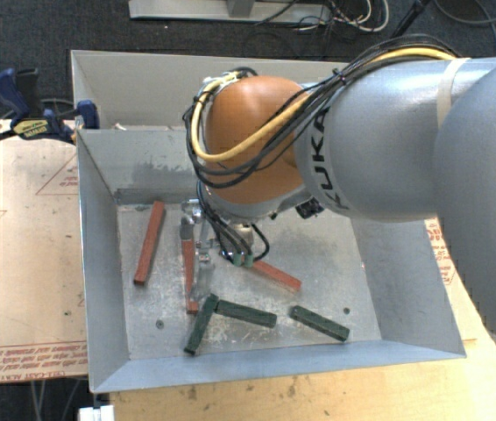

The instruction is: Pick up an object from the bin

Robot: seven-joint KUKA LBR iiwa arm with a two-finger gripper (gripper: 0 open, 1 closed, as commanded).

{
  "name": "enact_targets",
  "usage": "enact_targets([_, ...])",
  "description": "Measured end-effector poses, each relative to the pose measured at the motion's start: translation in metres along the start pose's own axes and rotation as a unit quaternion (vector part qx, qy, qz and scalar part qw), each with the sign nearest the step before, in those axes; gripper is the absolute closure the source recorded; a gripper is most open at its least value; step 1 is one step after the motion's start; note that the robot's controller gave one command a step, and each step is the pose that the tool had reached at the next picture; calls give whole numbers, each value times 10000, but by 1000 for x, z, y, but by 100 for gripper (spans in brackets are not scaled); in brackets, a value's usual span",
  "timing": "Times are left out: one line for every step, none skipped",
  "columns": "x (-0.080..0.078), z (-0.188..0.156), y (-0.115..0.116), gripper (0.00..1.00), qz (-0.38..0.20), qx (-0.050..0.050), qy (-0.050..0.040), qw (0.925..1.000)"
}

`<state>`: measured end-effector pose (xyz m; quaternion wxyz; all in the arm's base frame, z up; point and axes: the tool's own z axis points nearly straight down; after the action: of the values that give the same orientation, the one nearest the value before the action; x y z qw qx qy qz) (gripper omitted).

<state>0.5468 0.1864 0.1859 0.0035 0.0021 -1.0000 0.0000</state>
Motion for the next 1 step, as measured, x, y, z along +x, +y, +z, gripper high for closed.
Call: enact_targets([-2,-5,-1,0,20,-6,-38,10000])
